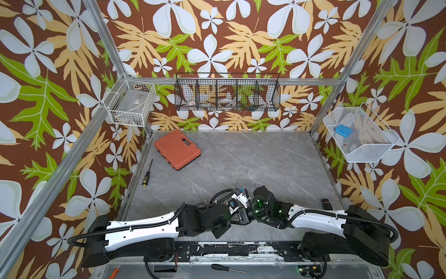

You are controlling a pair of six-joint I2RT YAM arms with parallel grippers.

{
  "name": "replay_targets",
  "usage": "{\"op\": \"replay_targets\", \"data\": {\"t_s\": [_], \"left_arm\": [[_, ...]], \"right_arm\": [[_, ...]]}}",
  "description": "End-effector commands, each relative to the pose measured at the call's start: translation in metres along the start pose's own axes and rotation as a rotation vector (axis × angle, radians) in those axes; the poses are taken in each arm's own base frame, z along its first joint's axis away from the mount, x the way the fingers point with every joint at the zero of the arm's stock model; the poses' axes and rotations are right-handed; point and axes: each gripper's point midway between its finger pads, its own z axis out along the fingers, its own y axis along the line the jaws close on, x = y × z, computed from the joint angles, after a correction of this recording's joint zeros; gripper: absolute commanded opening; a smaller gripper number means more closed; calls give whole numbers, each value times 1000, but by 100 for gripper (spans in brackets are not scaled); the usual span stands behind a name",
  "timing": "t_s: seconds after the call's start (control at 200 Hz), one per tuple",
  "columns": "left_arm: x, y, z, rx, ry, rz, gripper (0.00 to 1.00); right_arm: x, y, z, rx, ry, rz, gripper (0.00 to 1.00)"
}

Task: Insert wireless bluetooth earbuds into charging case
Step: Pick up the charging case from the bottom-center of the table.

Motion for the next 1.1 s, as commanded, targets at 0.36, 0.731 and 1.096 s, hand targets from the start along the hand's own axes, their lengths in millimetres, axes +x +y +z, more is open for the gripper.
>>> {"op": "replay_targets", "data": {"t_s": [0.36, 0.731, 1.096], "left_arm": [[-42, 11, -11, -70, -164, -67, 86], [-69, -27, -88, 263, -346, -141, 92], [-46, -22, -128, 413, -429, -279, 100]], "right_arm": [[25, 3, -1, -20, 108, -17, 9], [14, 9, -17, 9, 68, -60, 7], [-2, 44, -47, 89, 27, -212, 6]]}}
